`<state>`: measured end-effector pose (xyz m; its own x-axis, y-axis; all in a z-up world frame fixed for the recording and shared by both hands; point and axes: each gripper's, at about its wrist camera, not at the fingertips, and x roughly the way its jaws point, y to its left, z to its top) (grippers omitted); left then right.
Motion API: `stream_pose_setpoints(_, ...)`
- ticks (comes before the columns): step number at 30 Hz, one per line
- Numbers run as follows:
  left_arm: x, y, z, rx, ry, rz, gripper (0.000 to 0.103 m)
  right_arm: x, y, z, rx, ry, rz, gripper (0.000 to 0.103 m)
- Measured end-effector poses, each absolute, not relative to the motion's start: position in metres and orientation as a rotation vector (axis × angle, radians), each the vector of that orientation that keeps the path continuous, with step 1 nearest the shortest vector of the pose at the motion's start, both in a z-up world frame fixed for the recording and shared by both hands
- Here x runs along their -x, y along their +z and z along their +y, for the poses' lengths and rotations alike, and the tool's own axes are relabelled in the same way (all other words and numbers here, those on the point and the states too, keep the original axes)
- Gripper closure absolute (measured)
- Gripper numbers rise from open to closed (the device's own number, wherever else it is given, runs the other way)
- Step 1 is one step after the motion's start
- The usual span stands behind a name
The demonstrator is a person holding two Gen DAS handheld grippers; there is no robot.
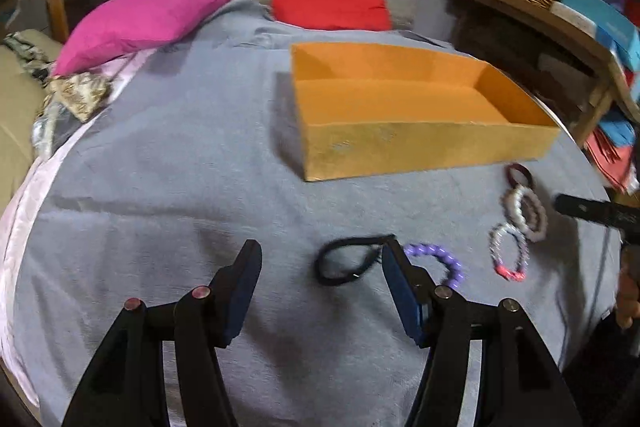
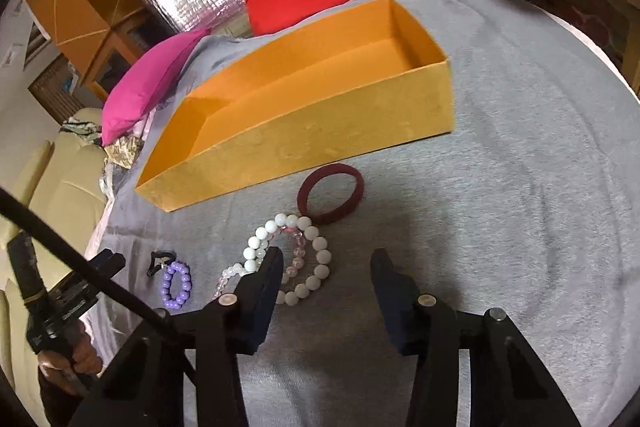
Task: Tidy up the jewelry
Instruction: 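Move both open tools back to the remaining bracelets, then grasp the purple beaded bracelet with the left tool while the right tool grasps the white pearl bracelet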
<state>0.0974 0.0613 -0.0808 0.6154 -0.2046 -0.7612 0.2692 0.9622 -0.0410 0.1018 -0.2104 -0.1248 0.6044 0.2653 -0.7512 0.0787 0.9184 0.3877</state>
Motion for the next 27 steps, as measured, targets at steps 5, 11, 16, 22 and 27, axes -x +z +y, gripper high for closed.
stream_pose_setpoints(5, -0.093, -0.086, 0.051, -0.111, -0.339, 0.897, 0.040, -0.110, -0.136, -0.192, -0.296, 0.068, 0.945, 0.074)
stream_pose_setpoints(11, -0.091, -0.100, 0.037, -0.107, -0.417, 0.971, 0.040, -0.116, -0.143, -0.169, -0.134, 0.012, 0.928, 0.091)
stream_pose_setpoints(16, -0.094, -0.110, 0.029, -0.067, -0.458, 1.023, 0.040, -0.113, -0.140, -0.159, -0.100, 0.009, 0.894, 0.091)
stream_pose_setpoints(22, -0.106, -0.121, 0.023, -0.016, -0.465, 1.064, 0.066, -0.108, -0.126, -0.165, -0.134, 0.008, 0.836, 0.092)
stream_pose_setpoints(27, -0.108, -0.122, 0.016, -0.021, -0.476, 1.057, 0.088, -0.101, -0.119, -0.179, -0.165, -0.004, 0.806, 0.092)
